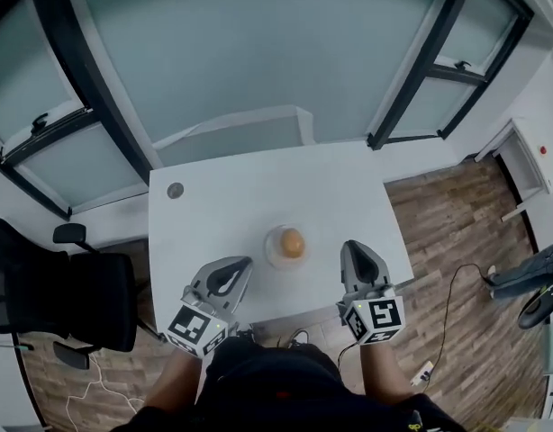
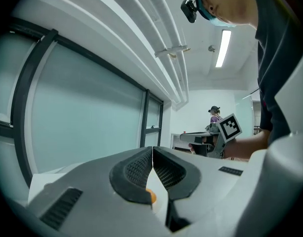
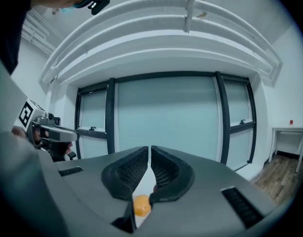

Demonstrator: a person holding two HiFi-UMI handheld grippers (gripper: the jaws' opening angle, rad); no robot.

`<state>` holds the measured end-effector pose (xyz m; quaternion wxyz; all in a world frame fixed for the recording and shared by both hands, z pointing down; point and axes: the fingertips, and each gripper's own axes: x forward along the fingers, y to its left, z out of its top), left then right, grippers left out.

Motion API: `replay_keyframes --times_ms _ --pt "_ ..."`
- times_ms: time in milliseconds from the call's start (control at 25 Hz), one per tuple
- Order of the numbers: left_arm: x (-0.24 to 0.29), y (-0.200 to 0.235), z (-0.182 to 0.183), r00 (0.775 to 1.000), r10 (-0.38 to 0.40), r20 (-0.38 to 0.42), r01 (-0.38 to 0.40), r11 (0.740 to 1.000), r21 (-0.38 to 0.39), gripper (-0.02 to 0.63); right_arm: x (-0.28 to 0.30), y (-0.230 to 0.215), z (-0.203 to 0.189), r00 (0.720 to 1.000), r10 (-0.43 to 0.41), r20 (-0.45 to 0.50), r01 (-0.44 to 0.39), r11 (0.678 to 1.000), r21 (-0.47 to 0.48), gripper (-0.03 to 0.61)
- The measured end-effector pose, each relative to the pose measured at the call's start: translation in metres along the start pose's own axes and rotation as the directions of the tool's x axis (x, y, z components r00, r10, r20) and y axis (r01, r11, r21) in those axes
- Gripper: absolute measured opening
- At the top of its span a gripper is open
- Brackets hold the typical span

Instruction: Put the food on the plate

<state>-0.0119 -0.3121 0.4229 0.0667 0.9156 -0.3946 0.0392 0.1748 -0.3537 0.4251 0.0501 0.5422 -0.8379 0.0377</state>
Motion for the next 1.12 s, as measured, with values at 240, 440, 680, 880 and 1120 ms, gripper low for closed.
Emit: replay_keyframes --times_ms 240,440,680,880,1120 --pt "0.012 -0.026 0.03 0.998 -0.037 0.053 0.034 0.998 0.055 0.023 -0.04 0.01 0.054 0.992 0.064 0.111 -0.064 0.998 -0.003 0.03" --pt "0.017 -0.035 0.047 0.996 -0.048 0.081 0.041 0.995 0.088 0.023 -0.053 0.018 0.076 0.984 0.095 0.153 -0.09 0.995 -0.042 0.029" --pt "0.016 -0.041 0.054 0.995 -0.049 0.088 0.039 0.993 0.109 0.023 -0.055 0.015 0.082 0.982 0.094 0.163 -0.087 0.995 -0.049 0.029" --pt "0.014 -0.041 0.051 0.995 -0.057 0.085 0.048 0.993 0.108 0.023 -0.05 0.024 0.081 0.98 0.113 0.162 -0.105 0.993 -0.057 0.029" --pt "0.016 -0.044 0.054 0.994 -0.058 0.091 0.048 0.993 0.112 0.023 -0.05 0.023 0.083 0.981 0.121 0.154 -0.113 0.992 -0.06 0.029"
